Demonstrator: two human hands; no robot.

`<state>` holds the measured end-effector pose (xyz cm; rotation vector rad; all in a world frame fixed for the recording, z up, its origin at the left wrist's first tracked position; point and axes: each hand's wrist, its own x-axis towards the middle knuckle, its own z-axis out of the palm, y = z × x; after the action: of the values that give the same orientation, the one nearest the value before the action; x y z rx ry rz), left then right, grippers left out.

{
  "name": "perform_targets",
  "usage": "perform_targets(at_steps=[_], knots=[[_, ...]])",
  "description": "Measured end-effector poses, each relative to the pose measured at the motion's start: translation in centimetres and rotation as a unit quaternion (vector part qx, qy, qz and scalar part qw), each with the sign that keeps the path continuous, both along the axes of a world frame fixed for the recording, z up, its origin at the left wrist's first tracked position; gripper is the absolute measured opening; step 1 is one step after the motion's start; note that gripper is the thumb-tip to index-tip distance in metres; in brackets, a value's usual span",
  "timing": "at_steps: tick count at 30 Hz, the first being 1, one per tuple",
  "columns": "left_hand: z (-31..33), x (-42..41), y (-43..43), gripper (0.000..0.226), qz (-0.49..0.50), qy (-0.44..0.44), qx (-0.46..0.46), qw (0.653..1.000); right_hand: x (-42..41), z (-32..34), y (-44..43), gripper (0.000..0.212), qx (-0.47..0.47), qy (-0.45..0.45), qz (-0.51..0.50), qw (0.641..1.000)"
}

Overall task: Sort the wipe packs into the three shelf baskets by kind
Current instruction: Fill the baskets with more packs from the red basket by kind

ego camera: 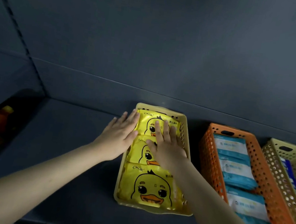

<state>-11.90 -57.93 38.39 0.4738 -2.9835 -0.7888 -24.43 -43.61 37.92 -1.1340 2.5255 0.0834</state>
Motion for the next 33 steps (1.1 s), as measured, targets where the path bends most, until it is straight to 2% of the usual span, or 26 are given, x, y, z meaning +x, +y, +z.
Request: perform_targets(at_steps=[7, 10, 13, 16, 20, 22, 25, 29, 33], knots=[[-0.3, 0.0, -0.4, 0.058, -0.005, -0.025, -0.008, 1.000, -0.2, 0.4, 0.4, 0.070, -0.003, -0.003, 0.011, 1.000], [0.8, -0.7, -1.4, 0.060, -0.043, -0.061, -0.103, 0.992, 1.0, 1.5, 1.9, 0.066, -0.032, 0.030, 0.033, 0.998], [2.0, -2.4, -2.6, 0.063, -0.124, -0.072, -0.190, 0.971, 2.2, 1.9, 3.4, 0.069, 0.002, 0.083, 0.070, 0.994], [2.5, -4.0, -3.0, 0.062, -0.159, -0.136, -0.226, 0.951, 2.6, 1.6, 3.8, 0.089, 0.039, 0.102, 0.077, 0.991], [3.2, -5.0, -3.0, 0.064, -0.165, -0.195, -0.265, 0.930, 3.0, 1.3, 3.9, 0.090, 0.062, 0.090, 0.070, 0.992], [3.5, -5.4, -2.9, 0.063, -0.163, -0.211, -0.268, 0.926, 2.8, 1.3, 3.7, 0.081, 0.071, 0.077, 0.060, 0.993], [3.6, -5.4, -2.6, 0.061, -0.152, -0.199, -0.235, 0.939, 2.8, 1.8, 3.6, 0.062, 0.059, 0.063, 0.043, 0.995], [1.9, -3.3, -1.8, 0.061, -0.056, -0.085, -0.106, 0.989, 4.7, 2.0, 3.4, 0.063, -0.057, 0.031, -0.021, 0.998], [0.3, -1.0, -0.4, 0.064, -0.003, -0.060, -0.010, 0.998, 5.8, 0.2, 2.7, 0.063, -0.050, 0.004, -0.052, 0.997]])
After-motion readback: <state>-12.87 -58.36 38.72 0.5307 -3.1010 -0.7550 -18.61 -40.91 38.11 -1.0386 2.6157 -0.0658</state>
